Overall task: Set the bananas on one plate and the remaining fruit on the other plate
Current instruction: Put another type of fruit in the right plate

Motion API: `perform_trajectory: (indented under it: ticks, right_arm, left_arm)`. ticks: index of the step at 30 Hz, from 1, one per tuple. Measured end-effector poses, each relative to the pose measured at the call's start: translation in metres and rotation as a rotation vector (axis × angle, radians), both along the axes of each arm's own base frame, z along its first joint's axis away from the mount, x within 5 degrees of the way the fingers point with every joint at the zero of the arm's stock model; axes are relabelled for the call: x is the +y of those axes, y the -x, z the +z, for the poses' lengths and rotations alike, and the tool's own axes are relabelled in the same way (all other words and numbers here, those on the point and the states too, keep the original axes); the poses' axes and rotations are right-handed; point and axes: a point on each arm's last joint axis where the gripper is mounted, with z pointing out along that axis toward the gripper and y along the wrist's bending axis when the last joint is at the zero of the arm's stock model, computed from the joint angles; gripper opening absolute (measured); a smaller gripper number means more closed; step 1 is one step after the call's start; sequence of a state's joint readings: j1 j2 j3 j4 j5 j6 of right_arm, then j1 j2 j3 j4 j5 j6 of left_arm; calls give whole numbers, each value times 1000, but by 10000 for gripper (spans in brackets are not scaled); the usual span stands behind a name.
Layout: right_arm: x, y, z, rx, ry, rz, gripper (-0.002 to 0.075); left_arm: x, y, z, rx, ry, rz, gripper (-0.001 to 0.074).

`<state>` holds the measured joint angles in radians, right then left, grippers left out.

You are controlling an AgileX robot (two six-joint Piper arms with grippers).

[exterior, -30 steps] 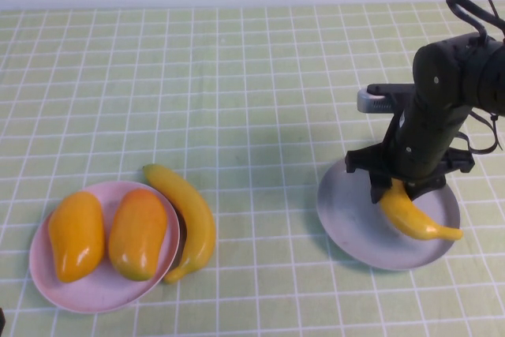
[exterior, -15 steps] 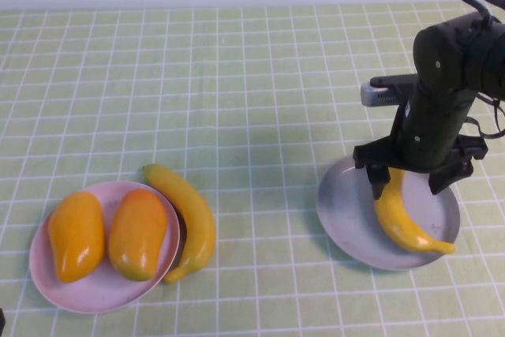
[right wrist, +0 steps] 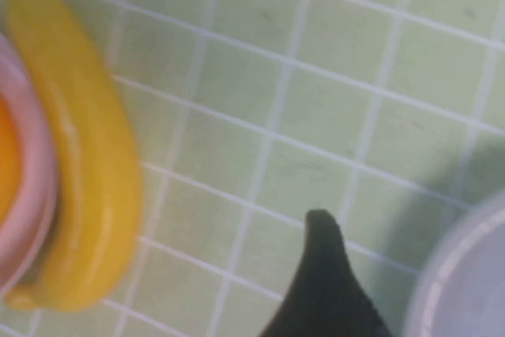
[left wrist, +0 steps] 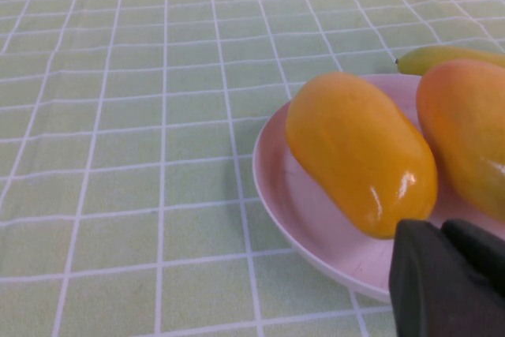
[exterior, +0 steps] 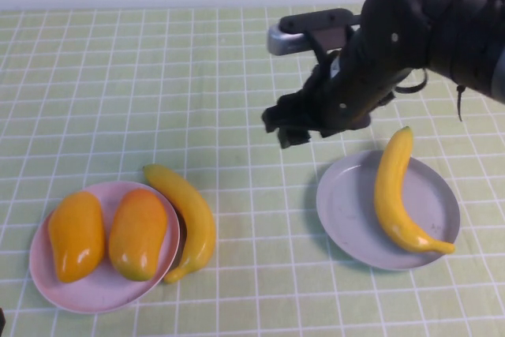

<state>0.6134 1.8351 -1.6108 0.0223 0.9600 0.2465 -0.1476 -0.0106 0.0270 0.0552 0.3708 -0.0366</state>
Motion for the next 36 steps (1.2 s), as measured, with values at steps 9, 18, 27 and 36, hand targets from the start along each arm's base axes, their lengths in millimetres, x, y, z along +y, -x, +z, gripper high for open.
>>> perform_trajectory:
  ticks: [9,18,27,36]
  right_arm:
    - [63,-4,-42,-27,-100,202,422]
    - [112,-7,-67,53,-31,342,476]
    - [132,-9,-94,111,45,397,501]
    - [132,-9,-104,120,92,408,489]
  left_arm:
    - [0,0,0,0,0,0,4]
    - [0,0,0,0,0,0,4]
    - [0,0,0,0,0,0,4]
    - [0,0,0,0,0,0,4]
